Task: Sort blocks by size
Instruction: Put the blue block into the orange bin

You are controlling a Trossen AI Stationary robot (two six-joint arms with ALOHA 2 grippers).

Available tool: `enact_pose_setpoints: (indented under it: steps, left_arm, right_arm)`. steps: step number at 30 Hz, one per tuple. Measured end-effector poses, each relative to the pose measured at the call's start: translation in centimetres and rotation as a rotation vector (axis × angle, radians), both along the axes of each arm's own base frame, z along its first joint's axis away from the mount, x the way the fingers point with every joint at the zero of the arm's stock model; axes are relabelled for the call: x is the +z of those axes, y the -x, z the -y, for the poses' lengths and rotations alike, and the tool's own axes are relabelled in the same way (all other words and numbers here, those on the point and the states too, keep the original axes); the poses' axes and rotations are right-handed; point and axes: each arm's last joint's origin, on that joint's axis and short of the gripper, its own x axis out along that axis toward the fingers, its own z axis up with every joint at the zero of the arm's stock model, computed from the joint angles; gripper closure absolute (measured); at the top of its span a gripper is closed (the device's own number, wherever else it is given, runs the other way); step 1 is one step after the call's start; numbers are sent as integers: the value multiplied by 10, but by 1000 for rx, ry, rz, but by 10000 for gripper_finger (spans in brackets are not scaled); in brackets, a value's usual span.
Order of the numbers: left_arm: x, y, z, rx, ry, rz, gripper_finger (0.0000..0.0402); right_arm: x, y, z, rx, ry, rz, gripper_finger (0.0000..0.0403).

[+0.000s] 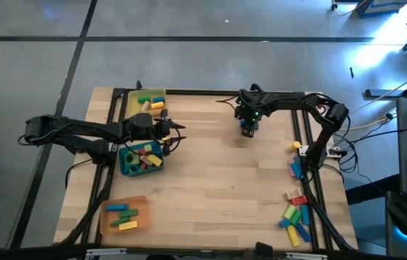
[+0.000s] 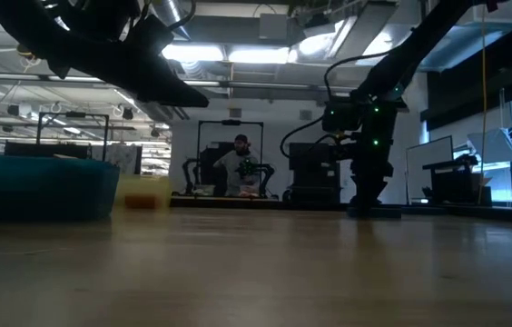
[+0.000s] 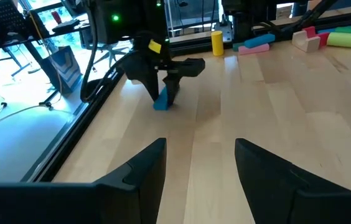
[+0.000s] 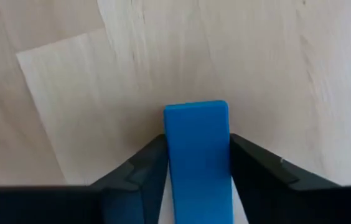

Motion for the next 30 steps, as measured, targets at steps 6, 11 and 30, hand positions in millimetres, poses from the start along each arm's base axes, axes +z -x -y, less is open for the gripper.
enact_pose_setpoints:
  steps: [6, 11, 30]
  left_arm:
    - [0, 0, 0, 0, -1, 2, 226]
    - [0, 0, 0, 0, 0, 5, 226]
    - [4, -5, 40, -150, 86, 33, 226]
  right_arm:
    - [0, -1, -1, -135, -51, 29, 264]
    - [0, -1, -1, -220, -77, 43, 245]
    - [31, -18, -34, -129, -45, 169, 255]
